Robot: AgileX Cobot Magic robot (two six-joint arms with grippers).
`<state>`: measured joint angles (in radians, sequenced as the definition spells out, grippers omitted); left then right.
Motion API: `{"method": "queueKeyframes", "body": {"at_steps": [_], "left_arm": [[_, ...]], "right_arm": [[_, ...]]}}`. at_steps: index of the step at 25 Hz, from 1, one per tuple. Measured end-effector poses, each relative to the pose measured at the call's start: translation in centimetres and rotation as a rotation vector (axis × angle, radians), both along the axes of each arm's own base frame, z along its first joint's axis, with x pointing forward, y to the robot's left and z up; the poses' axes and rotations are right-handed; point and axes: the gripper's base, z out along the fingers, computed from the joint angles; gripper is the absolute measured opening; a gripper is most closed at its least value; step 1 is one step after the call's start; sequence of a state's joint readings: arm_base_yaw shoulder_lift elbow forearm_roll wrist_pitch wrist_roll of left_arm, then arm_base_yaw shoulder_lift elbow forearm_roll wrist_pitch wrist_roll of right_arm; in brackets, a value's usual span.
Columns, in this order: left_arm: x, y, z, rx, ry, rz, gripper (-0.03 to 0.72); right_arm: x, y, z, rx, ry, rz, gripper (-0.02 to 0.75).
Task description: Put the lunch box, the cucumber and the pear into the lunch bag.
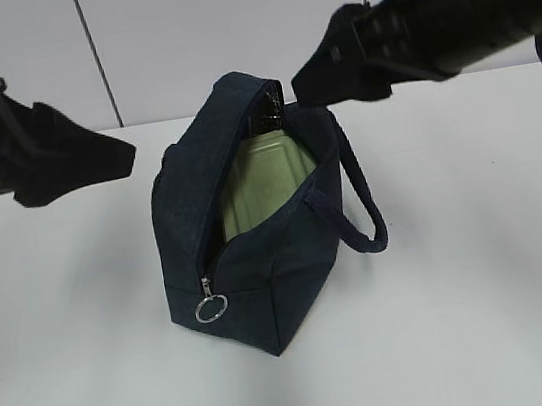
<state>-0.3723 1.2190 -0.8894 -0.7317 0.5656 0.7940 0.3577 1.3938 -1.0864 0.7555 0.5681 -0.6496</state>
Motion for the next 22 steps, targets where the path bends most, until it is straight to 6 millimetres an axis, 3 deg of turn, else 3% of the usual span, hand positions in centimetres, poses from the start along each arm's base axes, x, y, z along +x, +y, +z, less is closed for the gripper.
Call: {"method": "queueKeyframes", "body": {"at_steps": [6,11,17,22], "left_arm": [[-3.8,0.7,-2.3,-0.025,-0.138,-0.017,0.401],[-5.9,0.8,-4.2,-0.007,-0.165,-0.015,0.396],[-7.5,1.1,-5.5,0.009,-0.194,-0.009,0.394],[-7.6,1.1,-5.8,-0.009,-0.171,-0.001,0.364]], "right_arm": [[-4.5,1.8,-2.5,0.009,-0.175,0.163,0.473],[-6.9,3.0,-5.5,0.083,-0.171,0.199,0.449],[-8.4,3.2,-8.1,0.025,-0.166,0.25,0.406],[-8.2,3.3,-8.7,0.014,-0.153,0.253,0.377]]}}
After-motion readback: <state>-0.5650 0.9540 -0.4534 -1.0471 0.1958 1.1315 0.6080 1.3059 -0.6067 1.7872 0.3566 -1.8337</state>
